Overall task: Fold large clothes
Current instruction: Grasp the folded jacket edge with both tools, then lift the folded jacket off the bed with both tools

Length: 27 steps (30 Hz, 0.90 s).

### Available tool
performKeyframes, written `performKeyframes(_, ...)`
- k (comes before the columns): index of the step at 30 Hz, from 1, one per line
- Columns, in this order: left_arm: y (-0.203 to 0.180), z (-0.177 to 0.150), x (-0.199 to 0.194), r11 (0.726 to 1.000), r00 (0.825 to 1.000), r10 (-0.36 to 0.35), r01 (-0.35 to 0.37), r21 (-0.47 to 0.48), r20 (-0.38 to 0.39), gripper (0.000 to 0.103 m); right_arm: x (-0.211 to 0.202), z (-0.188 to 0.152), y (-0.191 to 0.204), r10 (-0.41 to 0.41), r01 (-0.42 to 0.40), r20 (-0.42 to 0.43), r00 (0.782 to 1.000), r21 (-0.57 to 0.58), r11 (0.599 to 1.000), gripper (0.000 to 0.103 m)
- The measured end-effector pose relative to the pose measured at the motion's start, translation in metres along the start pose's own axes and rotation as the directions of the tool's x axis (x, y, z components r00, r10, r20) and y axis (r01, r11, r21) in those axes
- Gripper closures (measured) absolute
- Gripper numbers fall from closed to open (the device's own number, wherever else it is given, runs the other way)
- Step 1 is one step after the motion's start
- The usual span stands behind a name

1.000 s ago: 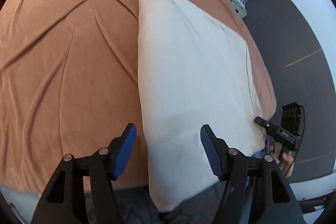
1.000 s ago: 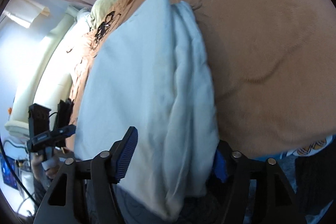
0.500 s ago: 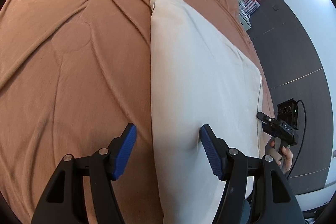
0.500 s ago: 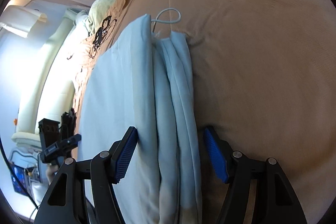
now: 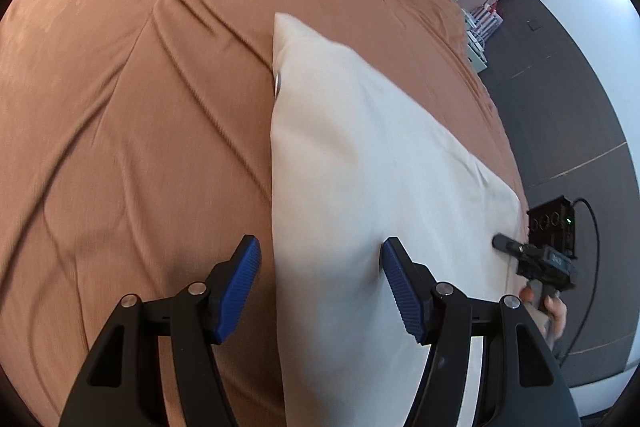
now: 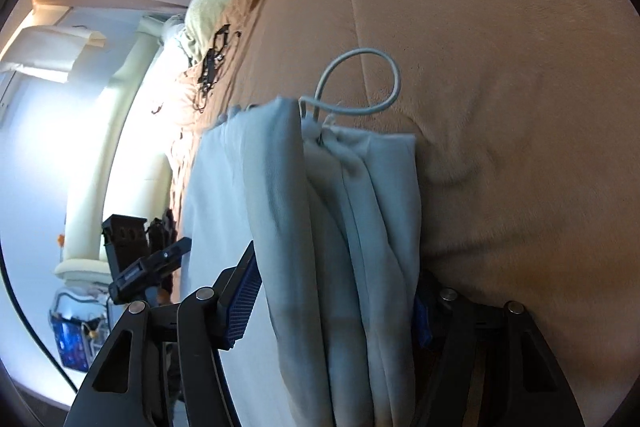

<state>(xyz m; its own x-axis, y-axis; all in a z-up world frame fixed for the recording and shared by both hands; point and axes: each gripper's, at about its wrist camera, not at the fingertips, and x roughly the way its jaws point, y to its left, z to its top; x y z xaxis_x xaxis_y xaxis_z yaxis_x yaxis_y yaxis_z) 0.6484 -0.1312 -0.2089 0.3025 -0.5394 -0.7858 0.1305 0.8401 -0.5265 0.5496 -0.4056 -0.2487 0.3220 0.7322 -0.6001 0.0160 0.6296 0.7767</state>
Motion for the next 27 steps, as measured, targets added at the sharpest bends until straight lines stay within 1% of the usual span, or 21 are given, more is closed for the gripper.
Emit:
performKeyframes(2,-0.001,0.008,0.006,1.000,1.000,0.010,-0.010,-0.003,0.002,0.039,0.003,0.001,0.005,-0.012,0.012,-0.002,1.000,-0.014,1.000,0.042)
performKeyframes(4,0.001,0.012,0.010,1.000,1.000,0.003,-0.003,-0.013,0.003,0.047,0.002,-0.002,0.008,-0.039,0.039,0.001,0.999,-0.035,0.999,0.052)
performKeyframes(6,-0.002,0.015,0.014,1.000,1.000,0.006,-0.006,-0.026,0.006,0.056,0.001,-0.003,0.009,-0.036,0.035,-0.002,0.999,-0.034,0.999,0.071)
performKeyframes(8,-0.009,0.014,0.013,0.999,1.000,0.027,-0.026,-0.021,0.016,0.063,-0.001,-0.005,0.014,-0.032,0.032,0.003,0.999,-0.046,0.998,0.080)
performKeyframes(9,-0.015,0.013,0.011,0.999,0.998,0.051,-0.051,-0.010,0.026,0.067,-0.003,-0.007,0.021,-0.053,0.054,0.017,0.998,-0.071,0.996,0.083)
performKeyframes(10,-0.018,0.013,0.011,0.998,0.998,0.064,-0.063,-0.003,0.030,0.070,-0.006,-0.010,0.029,-0.076,0.079,0.032,0.997,-0.096,0.992,0.084)
performKeyframes(12,-0.026,0.012,0.003,0.996,0.995,0.086,-0.087,0.015,0.045,0.077,-0.013,-0.013,0.041,-0.096,0.102,0.055,0.994,-0.121,0.987,0.086)
performKeyframes(15,-0.037,0.011,-0.014,0.995,0.993,0.090,-0.094,0.042,0.075,0.080,-0.022,-0.018,0.060,-0.111,0.123,0.091,0.990,-0.146,0.982,0.087)
performKeyframes(20,-0.055,0.004,-0.050,0.992,0.988,0.074,-0.087,0.089,0.139,0.082,-0.046,-0.031,0.081,-0.101,0.124,0.137,0.985,-0.167,0.978,0.088)
performKeyframes(24,-0.070,-0.010,-0.085,0.990,0.977,0.062,-0.086,0.114,0.203,0.082,-0.067,-0.046,0.104,-0.078,0.110,0.171,0.982,-0.182,0.977,0.088)
performKeyframes(27,-0.079,-0.021,-0.110,0.989,0.969,0.052,-0.083,0.121,0.240,0.082,-0.085,-0.063,0.127,-0.054,0.099,0.200,0.978,-0.224,0.970,0.088)
